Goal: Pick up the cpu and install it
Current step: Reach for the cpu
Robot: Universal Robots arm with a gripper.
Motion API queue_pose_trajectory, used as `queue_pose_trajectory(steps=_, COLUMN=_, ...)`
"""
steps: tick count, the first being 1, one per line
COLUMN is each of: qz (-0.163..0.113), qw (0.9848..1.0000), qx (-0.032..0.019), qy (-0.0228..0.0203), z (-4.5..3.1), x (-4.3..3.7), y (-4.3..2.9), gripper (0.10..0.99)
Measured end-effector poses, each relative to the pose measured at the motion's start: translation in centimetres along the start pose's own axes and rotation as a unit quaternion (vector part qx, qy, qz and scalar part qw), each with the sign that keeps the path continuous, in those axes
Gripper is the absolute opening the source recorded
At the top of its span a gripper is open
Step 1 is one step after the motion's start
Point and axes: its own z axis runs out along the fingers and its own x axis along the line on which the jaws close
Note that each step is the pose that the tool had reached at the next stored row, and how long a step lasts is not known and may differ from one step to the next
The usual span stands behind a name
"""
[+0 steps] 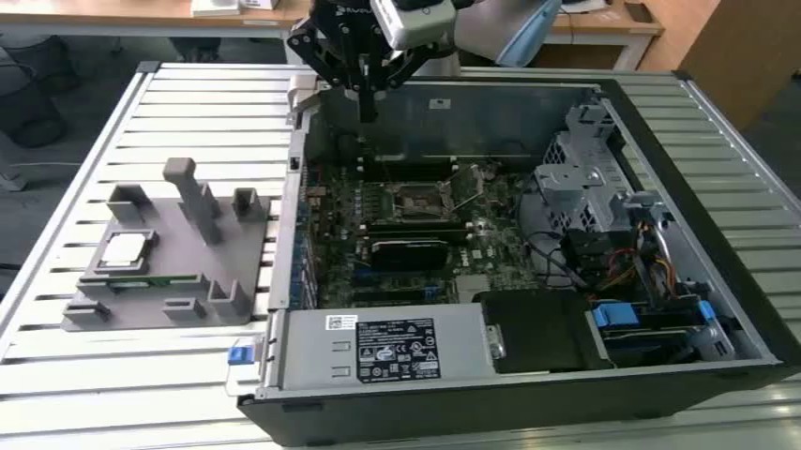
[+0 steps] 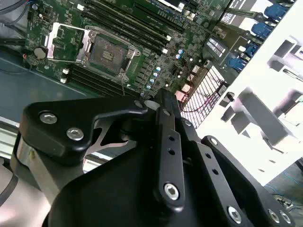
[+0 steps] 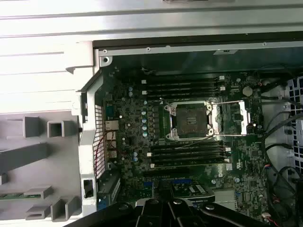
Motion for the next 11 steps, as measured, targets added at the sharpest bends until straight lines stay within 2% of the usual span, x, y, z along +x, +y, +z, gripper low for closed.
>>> queue_pose_trajectory(steps=11, qz=0.000, qw=1.0000, qx=0.0000, qy=0.0000, z=-0.01, x=0.16, y=-0.01, gripper=0.106)
